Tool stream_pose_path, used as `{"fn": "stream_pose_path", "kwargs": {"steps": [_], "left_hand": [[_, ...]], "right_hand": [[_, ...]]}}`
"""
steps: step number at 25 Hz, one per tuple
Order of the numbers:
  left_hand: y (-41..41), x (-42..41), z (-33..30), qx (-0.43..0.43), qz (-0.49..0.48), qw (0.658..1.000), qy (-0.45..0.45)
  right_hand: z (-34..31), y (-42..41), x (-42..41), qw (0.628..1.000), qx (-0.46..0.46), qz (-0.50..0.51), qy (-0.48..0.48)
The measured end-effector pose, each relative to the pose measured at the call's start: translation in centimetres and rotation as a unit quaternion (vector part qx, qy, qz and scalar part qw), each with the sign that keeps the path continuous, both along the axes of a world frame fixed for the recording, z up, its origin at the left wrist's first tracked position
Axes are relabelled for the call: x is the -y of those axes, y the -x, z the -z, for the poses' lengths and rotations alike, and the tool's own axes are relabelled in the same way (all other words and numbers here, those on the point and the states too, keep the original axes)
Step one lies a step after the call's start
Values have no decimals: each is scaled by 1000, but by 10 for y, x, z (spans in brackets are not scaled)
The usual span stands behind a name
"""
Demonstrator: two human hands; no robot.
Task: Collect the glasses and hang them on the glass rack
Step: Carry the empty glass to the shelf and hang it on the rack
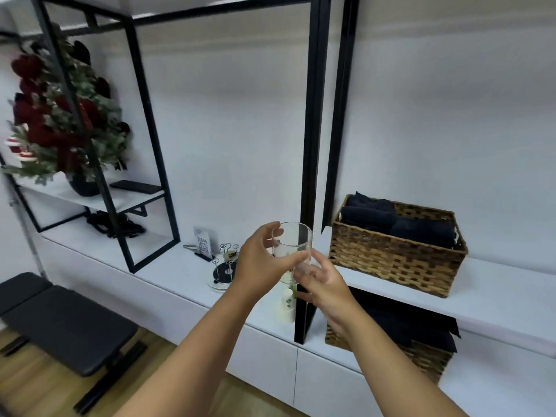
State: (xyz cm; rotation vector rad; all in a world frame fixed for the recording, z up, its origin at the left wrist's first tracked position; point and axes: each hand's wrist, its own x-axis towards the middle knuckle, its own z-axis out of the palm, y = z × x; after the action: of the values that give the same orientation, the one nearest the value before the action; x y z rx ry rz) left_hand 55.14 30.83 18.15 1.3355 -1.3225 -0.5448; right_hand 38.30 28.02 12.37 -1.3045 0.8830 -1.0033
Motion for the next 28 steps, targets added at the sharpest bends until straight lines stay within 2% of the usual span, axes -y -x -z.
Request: {"fn": "stream_pose_path", "kwargs": {"steps": [3, 4, 5, 8, 13, 16, 19, 23, 28], "left_hand": [[-45, 7, -4, 9, -21, 1000, -4], [-79, 27, -1, -1, -48, 999, -13], [-120, 53, 2, -2, -75, 997, -16], [-168, 90, 9, -22, -118, 992, -27], [-161, 91, 18, -41, -108, 993, -11], [-164, 100, 21, -45, -95, 994, -14], [-201, 143, 28, -60, -114, 991, -18], [-241, 180, 36, -32, -90, 995, -41], [-286, 227, 53, -30, -36, 997, -56]], "right_hand": [[-2, -47, 16, 999, 22, -33, -13], [1, -85, 40, 997, 44, -56, -28], [8, -131, 74, 992, 79, -75, -59], [14, -184, 118, 969, 152, -135, -141], [27, -198, 122, 924, 253, -171, -229], [28, -209, 140, 898, 304, -160, -275], [32, -253, 189, 886, 310, -160, -305], [40, -291, 221, 858, 351, -178, -330], [50, -323, 261, 871, 352, -105, -326]]}}
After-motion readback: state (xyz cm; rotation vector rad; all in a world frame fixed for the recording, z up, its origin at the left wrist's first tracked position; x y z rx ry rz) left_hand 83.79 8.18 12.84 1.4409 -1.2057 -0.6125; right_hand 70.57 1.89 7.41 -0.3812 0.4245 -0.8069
